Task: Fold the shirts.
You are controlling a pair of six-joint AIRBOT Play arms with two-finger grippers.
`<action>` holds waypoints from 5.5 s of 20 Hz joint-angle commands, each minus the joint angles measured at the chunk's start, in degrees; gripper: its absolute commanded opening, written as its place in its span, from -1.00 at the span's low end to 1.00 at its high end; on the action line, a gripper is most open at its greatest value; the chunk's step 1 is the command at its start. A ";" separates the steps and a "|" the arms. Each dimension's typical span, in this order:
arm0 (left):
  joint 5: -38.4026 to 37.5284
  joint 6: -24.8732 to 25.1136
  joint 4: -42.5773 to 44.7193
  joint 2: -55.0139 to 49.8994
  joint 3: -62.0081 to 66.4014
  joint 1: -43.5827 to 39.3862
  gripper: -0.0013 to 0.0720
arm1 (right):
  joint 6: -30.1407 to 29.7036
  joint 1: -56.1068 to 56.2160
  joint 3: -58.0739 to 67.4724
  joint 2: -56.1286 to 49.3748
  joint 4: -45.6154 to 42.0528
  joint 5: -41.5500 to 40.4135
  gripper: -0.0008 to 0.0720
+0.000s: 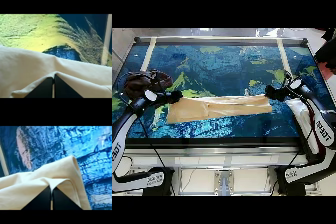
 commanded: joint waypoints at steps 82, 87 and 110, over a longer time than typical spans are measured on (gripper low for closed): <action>-21.81 6.40 5.90 35.10 8.87 4.28 -0.92 | 6.47 42.71 33.64 -8.66 -2.29 15.10 0.51; -21.81 6.40 6.10 34.40 6.56 4.31 -0.92 | 2.54 27.67 33.05 -6.93 -16.98 40.70 0.52; -21.99 4.39 5.81 28.22 5.62 4.26 -0.92 | -7.19 25.35 26.38 -24.90 18.56 26.67 0.07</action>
